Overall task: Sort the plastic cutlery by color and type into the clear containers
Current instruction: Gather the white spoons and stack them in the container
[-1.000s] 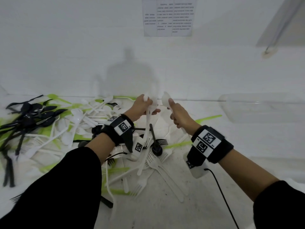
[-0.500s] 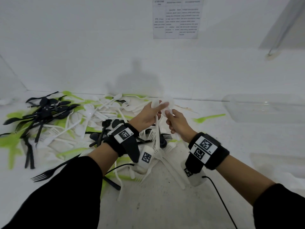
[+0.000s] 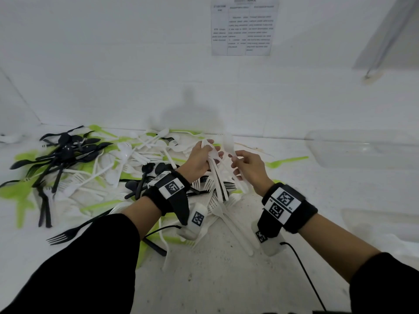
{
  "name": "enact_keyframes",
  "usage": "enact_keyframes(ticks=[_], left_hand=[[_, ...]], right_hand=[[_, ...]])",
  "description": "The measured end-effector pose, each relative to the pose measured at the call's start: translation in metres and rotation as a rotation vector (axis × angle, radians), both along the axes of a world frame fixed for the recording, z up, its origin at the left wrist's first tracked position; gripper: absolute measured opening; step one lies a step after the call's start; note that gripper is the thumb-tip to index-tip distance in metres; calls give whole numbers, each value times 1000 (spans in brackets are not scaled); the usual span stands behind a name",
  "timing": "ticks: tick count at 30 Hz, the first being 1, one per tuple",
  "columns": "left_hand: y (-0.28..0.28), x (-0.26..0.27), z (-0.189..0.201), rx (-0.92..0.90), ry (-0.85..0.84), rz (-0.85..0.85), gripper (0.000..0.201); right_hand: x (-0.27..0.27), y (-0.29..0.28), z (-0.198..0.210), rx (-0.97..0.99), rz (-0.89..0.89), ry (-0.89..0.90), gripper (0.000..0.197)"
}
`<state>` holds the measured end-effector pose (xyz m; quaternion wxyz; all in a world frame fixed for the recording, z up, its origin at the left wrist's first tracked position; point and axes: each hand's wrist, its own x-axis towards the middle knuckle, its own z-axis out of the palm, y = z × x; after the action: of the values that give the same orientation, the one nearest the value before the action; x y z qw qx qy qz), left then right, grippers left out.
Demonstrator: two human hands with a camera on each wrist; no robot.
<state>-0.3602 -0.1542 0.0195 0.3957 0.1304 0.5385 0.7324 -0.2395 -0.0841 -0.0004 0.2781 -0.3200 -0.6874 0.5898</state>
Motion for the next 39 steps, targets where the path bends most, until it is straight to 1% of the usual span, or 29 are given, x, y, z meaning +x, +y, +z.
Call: enact_keyframes(ticks=[2, 5, 7, 10, 12, 13, 14, 15, 16, 17, 20, 21, 22, 24, 26, 27, 29, 32, 36, 39], left_hand=[[1, 0, -2, -15, 6, -18, 15], [4, 5, -4, -82, 119, -83, 31], [6, 9, -5, -75, 151, -79, 30], [9, 13, -5, -53, 149, -41, 23], [8, 13, -4, -24, 122, 9, 22], [7, 13, -3, 3, 112, 25, 23], [6, 13, -2, 38, 99, 29, 23], [6, 13, 0, 79, 82, 23, 21], [6, 14, 2, 116, 64, 14, 19], [6, 14, 4, 149, 45, 9, 17], [5, 16, 7, 193, 16, 2, 13], [4, 16, 8, 190, 16, -9, 12], [2, 16, 8, 170, 34, -26, 12], [-3, 12, 9, 71, 148, -62, 10], [-10, 7, 8, -47, 326, -107, 8], [-13, 4, 7, -87, 409, -127, 7], [-18, 0, 5, -111, 511, -161, 2], [-21, 5, 4, -94, 572, -233, 12], [-10, 31, 11, -20, 587, -316, 14], [6, 63, 16, 23, 568, -368, 13]], right_hand=[[1, -2, -2, 34, 38, 7, 22], [3, -5, -4, 92, 50, 10, 24], [2, -8, -4, 150, 32, 5, 26], [4, -10, -3, 266, 19, -22, 28], [5, -10, -4, 389, 58, -77, 22], [6, -11, -5, 449, 86, -117, 23], [6, -11, -6, 481, 113, -156, 29], [5, -12, -6, 478, 129, -194, 33], [4, -13, -6, 429, 143, -212, 35], [4, -14, -5, 328, 165, -199, 36], [4, -21, 1, -111, 306, -43, 40], [5, -22, 3, -162, 323, -26, 38], [6, -23, 4, -164, 315, -30, 36], [8, -21, 5, -101, 270, -56, 31], [12, -14, 3, 24, 222, -109, 29], [16, -11, 4, 90, 199, -145, 29], [26, -7, 8, 198, 161, -188, 28], [46, -1, 21, 302, 109, -196, 22], [79, 4, 34, 439, 25, -270, 20], [115, 6, 37, 442, -62, -281, 19]])
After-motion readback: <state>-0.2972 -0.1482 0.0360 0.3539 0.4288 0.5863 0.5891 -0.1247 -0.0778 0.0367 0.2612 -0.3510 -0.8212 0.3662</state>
